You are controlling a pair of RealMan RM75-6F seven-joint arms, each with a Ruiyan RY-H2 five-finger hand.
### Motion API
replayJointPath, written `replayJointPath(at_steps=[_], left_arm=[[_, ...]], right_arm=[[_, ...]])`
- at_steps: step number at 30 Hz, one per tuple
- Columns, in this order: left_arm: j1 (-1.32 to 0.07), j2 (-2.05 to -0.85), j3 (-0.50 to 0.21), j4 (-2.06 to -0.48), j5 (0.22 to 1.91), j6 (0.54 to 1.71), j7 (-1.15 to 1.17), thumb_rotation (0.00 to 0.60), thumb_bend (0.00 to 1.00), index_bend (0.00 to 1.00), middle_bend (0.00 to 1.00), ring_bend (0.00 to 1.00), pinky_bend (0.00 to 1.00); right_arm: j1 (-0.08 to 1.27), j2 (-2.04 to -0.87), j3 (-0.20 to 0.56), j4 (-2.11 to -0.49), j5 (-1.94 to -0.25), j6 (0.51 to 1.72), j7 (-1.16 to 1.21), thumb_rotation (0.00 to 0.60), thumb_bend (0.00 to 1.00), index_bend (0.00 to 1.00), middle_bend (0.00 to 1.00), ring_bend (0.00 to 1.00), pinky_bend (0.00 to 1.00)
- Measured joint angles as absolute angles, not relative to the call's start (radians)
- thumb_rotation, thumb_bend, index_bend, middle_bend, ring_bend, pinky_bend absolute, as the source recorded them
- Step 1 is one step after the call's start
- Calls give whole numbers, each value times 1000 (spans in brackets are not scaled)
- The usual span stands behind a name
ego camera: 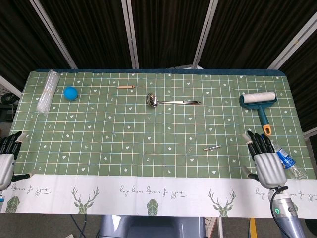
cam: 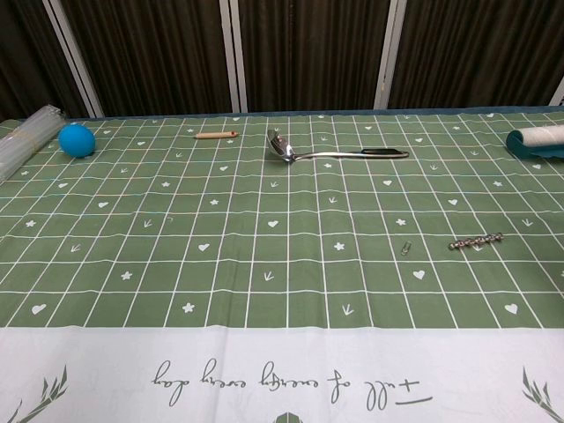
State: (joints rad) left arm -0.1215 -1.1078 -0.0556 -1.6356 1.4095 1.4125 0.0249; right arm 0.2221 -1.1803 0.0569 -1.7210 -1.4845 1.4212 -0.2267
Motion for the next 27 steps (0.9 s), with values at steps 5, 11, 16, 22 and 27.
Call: replayJointPath(at_steps=[5, 11, 16, 22, 27], left_arm=[[-121, -1110, -58, -1633, 1409, 1416, 28, 600, 37, 0, 0, 0, 0], [-122, -1113, -59, -1629, 1411, 1416, 23, 600, 37, 0, 0, 0, 0], [-124, -1113, -58, -1627, 1414, 1411, 17, 600, 39, 0, 0, 0, 0], [-126, -1110, -56, -1629, 1420, 1406, 8, 600, 37, 0, 0, 0, 0], [-127, -1108, -53, -1631, 1420, 1400, 1, 600, 37, 0, 0, 0, 0]], right_arm=[[224, -1179, 63, -1725, -1473, 1408, -226, 600, 143, 0, 0, 0, 13], [235, -1191, 81, -1733, -1457, 1393, -234, 600, 146, 45, 0, 0, 11], [265, -1226, 102, -1717, -1434, 1357, -264, 600, 157, 190, 8, 0, 11], [320, -1292, 133, -1684, -1376, 1288, -326, 600, 165, 361, 96, 0, 11], [373, -1373, 154, -1630, -1324, 1228, -390, 600, 168, 421, 123, 0, 11]])
